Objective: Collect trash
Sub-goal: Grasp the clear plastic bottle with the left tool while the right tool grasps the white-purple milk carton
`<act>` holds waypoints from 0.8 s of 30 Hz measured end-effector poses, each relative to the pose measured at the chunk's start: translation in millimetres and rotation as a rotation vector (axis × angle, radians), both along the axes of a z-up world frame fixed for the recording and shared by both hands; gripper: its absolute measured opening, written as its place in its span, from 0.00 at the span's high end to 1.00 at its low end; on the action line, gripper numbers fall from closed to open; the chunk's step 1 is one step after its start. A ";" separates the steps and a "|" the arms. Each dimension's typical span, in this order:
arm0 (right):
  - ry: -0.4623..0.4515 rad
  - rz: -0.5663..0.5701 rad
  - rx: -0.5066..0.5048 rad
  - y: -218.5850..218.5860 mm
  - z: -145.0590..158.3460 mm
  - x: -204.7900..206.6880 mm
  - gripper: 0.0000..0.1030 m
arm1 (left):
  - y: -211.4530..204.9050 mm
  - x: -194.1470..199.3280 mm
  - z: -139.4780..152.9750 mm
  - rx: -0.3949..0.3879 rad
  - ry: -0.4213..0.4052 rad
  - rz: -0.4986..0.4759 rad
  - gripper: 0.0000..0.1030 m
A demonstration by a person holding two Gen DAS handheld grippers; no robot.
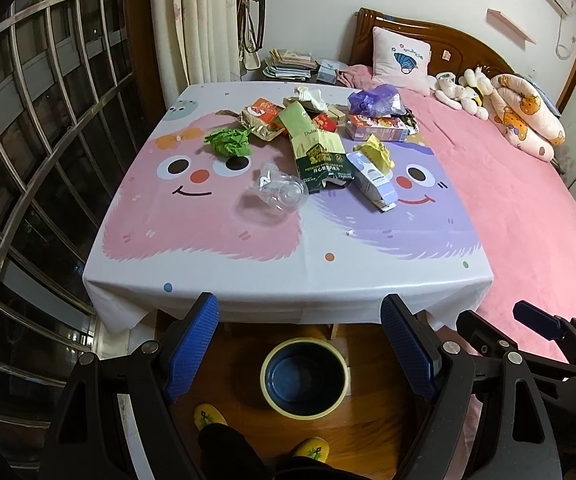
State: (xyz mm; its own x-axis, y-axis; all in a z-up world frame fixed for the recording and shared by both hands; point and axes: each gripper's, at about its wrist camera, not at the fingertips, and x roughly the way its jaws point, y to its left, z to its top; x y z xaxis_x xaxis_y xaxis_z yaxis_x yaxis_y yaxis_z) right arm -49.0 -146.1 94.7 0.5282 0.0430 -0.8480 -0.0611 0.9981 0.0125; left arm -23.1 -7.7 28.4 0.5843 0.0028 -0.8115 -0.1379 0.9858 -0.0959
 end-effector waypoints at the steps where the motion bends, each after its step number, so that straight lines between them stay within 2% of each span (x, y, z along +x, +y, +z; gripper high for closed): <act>1: -0.002 0.001 0.006 1.1 0.8 0.4 0.23 | 0.0 -0.1 1.8 0.000 -0.001 0.000 0.17; 14: -0.023 0.033 0.088 4.1 12.6 27.1 0.27 | 12.6 3.8 29.3 0.058 -0.049 -0.002 0.17; 19: -0.029 0.041 0.072 9.7 11.1 56.8 0.27 | 35.8 35.2 27.9 0.043 -0.033 0.016 0.17; 24: -0.021 0.024 0.059 10.3 9.0 96.5 0.28 | 68.2 89.1 22.4 -0.004 0.001 0.030 0.17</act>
State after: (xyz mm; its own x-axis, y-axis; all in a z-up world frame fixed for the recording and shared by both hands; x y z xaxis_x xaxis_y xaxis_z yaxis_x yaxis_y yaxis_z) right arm 47.5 -135.8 103.6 0.5443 0.1058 -0.8322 -0.0862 0.9938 0.0699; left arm 66.0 60.6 50.8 0.5829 0.0175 -0.8124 -0.1679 0.9808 -0.0994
